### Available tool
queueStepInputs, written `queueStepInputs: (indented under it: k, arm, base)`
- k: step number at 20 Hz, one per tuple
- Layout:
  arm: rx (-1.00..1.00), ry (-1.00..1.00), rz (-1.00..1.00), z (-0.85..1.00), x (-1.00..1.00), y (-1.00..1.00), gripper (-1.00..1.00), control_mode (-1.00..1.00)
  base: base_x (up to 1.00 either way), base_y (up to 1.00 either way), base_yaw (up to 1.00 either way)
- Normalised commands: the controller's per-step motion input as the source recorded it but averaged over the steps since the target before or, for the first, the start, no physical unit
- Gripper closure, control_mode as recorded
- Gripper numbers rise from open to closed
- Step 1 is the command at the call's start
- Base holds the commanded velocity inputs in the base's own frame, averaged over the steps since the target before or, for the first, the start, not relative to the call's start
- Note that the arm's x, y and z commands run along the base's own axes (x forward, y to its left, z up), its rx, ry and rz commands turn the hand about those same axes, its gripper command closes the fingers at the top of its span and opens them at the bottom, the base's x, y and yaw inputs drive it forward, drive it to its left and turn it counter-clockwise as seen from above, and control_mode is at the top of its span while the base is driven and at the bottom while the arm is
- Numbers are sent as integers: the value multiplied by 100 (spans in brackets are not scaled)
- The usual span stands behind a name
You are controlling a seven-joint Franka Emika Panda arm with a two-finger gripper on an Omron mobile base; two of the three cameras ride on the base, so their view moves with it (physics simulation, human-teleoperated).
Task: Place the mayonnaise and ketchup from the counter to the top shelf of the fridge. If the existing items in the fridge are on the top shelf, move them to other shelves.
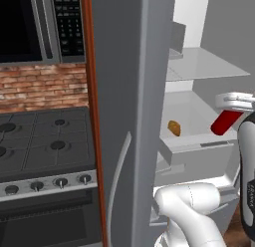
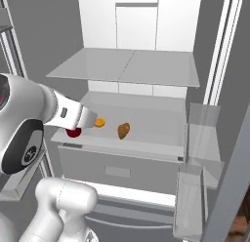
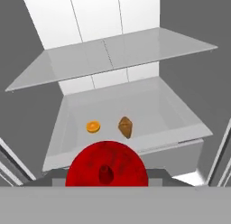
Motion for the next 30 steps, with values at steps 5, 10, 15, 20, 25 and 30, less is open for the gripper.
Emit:
queueStepInputs:
  k: [5, 10, 15, 20, 25, 30]
  arm:
    - [0, -5, 0, 12, 5, -2, 100, -100]
    - [0, -30, 4, 69, 28, -4, 100, -100]
    - [0, -19, 3, 54, 64, -1, 100, -100]
    - [-1, -8, 2, 23, 93, 1, 100, -100]
    - [-10, 0, 1, 1, 100, 10, 100, -100]
    - [-14, 3, 4, -3, 100, 3, 100, -100]
  base:
    - [31, -17, 2]
    - [0, 0, 0]
    - [0, 0, 0]
    - [0, 0, 0]
    - [0, 0, 0]
    - [0, 0, 0]
